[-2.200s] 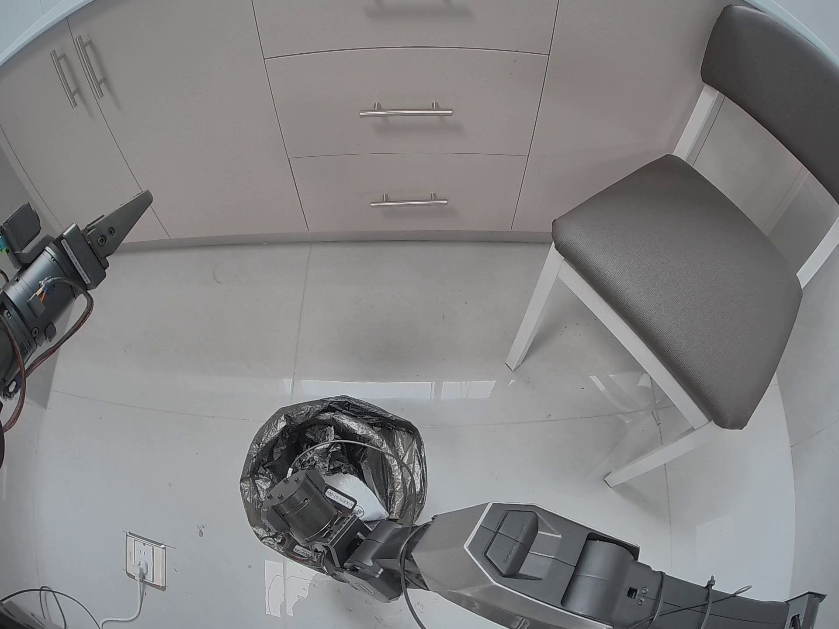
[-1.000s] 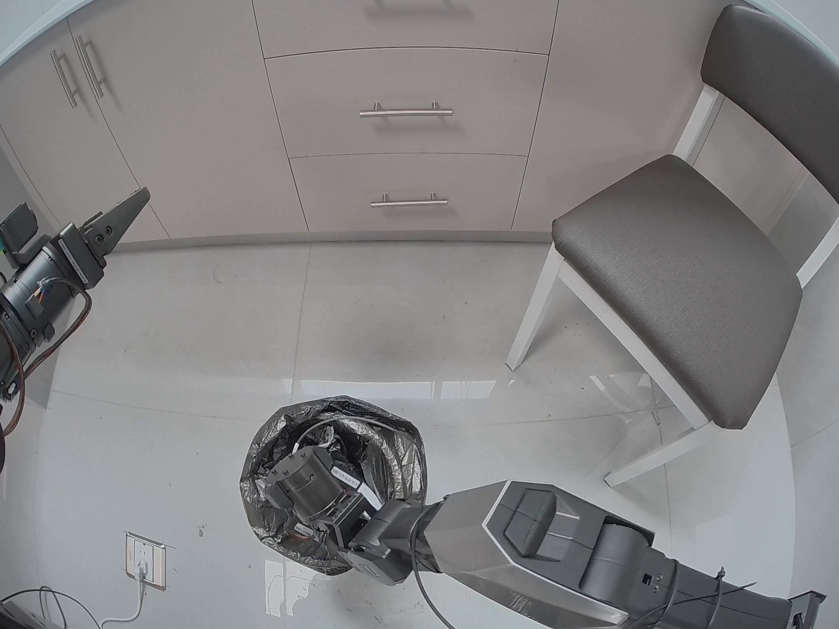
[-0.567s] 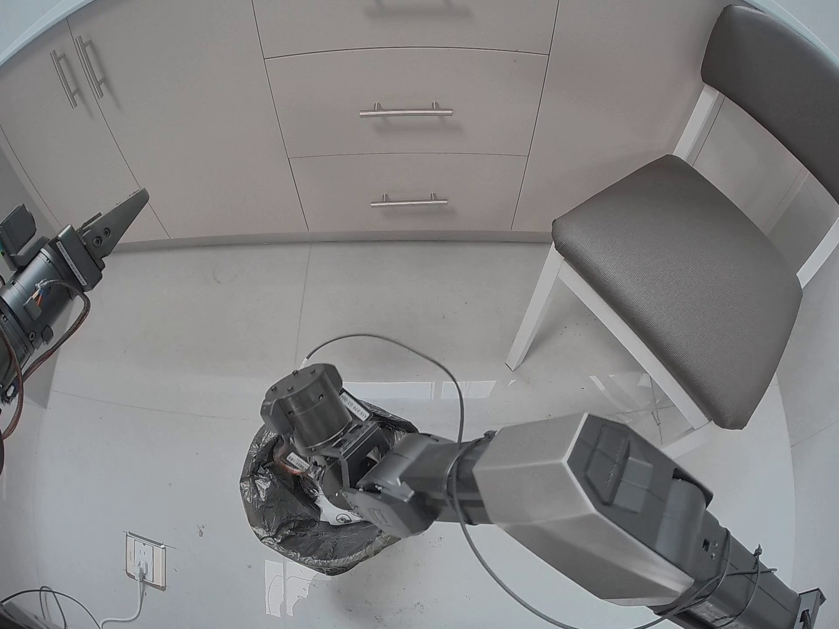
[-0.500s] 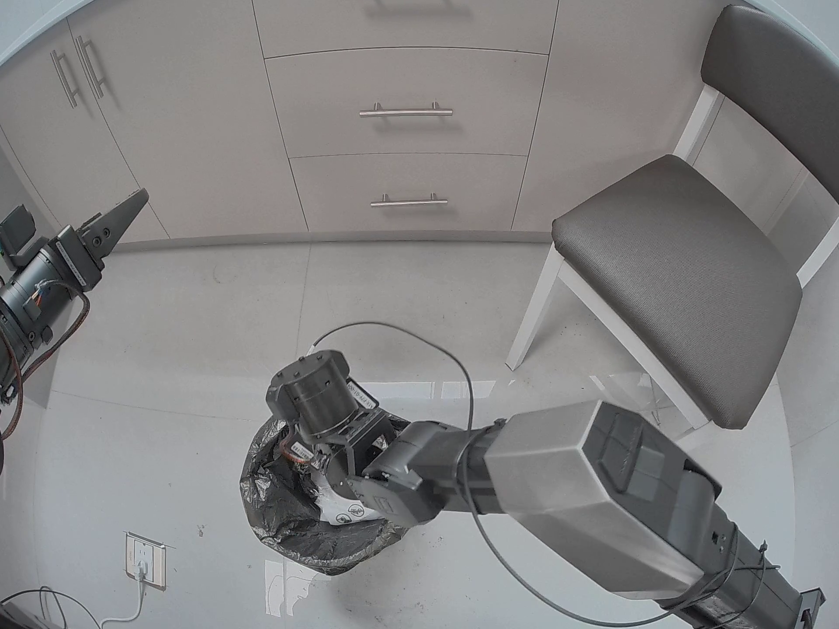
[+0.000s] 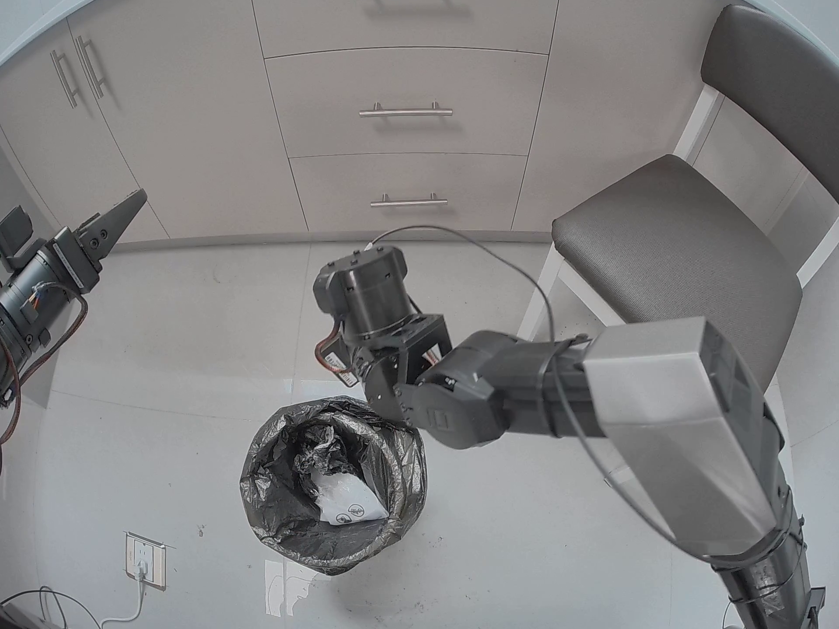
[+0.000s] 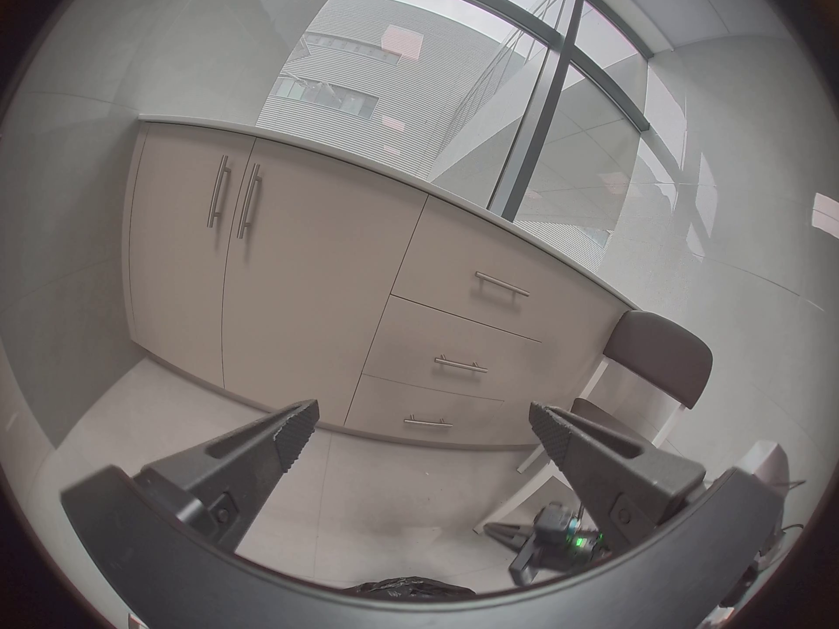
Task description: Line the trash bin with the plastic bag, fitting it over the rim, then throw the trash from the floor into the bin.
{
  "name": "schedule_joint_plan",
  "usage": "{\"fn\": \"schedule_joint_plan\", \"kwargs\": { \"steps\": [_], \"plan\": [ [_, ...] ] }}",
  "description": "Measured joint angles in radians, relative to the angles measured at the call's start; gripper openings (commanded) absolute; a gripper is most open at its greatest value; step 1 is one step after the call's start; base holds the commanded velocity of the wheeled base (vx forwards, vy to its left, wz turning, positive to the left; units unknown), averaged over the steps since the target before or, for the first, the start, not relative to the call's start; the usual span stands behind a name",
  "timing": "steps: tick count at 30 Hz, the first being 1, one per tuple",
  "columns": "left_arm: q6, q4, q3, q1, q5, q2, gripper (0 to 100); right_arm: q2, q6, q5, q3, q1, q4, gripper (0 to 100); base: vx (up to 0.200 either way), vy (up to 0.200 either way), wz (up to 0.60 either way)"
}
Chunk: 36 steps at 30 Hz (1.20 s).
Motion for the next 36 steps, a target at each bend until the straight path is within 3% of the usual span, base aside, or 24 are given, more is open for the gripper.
{"fn": "schedule_joint_plan", "kwargs": {
  "steps": [5,18,29,36],
  "plan": [
    [0.037,0.002,0.026,-0.033,-0.003,-0.029,100,-0.09,0.0,-0.051,0.0,-0.045,0.109,0,0.0,0.0,0.0],
    [0.261,0.076,0.093,-0.081,-0.001,-0.122,100,-0.337,0.001,-0.166,0.0,-0.136,0.523,0,0.0,0.0,0.0],
    [0.433,0.522,0.101,-0.071,0.006,-0.309,100,-0.581,0.024,-0.259,0.0,-0.16,1.053,0,0.0,0.0,0.0],
    [0.472,0.805,0.117,-0.043,0.031,-0.515,100,-0.8,0.07,-0.267,0.0,-0.262,1.431,0,0.0,0.0,0.0]
  ]
}}
